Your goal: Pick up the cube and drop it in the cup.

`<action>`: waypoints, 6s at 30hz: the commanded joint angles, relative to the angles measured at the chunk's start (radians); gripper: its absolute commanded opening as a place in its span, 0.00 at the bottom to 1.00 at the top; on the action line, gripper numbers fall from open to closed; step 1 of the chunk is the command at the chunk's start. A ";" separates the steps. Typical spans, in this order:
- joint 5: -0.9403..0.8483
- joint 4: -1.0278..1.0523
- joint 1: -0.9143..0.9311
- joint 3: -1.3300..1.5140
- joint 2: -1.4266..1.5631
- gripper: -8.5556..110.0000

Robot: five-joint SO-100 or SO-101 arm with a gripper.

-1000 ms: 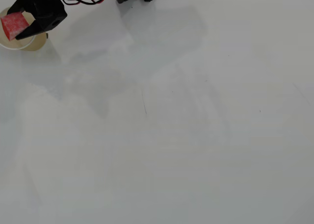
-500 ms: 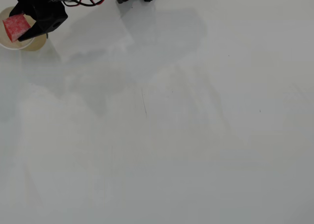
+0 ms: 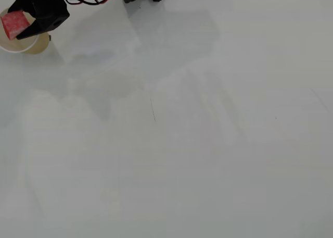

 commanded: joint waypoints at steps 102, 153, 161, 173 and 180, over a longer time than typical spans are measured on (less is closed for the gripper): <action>-0.060 0.049 -0.012 -0.219 0.021 0.07; -0.075 0.666 -1.049 0.411 0.626 0.07; -0.067 0.781 -1.039 0.456 0.626 0.07; -0.021 0.790 -1.040 0.462 0.626 0.07; -0.021 0.770 -1.062 0.466 0.626 0.07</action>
